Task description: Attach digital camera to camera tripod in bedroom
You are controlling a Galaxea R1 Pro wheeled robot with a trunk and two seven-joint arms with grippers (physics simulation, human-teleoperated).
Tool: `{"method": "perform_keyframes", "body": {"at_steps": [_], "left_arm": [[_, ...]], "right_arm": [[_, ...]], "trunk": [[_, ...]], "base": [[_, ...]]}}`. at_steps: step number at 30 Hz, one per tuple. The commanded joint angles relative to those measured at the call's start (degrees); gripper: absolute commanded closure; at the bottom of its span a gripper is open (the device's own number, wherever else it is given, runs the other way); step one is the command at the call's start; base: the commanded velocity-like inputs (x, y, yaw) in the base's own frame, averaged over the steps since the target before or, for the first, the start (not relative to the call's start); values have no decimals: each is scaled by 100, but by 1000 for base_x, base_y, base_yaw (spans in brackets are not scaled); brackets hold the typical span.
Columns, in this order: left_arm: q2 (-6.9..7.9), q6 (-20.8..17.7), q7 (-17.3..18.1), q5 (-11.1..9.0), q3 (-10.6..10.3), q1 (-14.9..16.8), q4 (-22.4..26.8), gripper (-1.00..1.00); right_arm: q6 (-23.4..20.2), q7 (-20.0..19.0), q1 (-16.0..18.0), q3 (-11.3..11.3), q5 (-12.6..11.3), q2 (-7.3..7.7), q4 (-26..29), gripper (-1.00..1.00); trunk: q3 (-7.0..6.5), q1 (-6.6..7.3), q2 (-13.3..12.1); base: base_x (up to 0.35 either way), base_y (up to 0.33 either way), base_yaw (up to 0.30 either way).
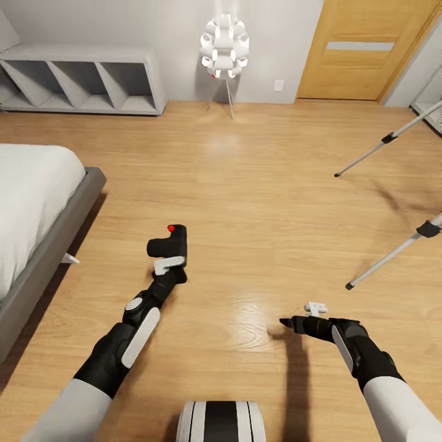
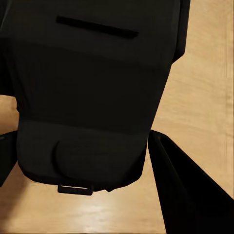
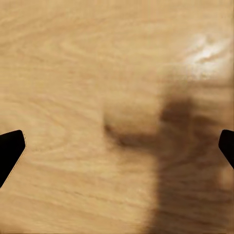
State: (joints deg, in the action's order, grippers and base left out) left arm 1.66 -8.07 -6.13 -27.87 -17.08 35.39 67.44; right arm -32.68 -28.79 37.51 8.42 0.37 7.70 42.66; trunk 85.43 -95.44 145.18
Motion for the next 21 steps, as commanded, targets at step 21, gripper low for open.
{"method": "perform_keyframes", "body": {"at_steps": [21], "left_arm": [[711,-1,2230,-1849,-23,3,-1373,100]], "right_arm": [[-109,-32,2,10,7,-6,68,-100]], "trunk": [[-462,55,-27]], "base": [[0,0,0]]}}
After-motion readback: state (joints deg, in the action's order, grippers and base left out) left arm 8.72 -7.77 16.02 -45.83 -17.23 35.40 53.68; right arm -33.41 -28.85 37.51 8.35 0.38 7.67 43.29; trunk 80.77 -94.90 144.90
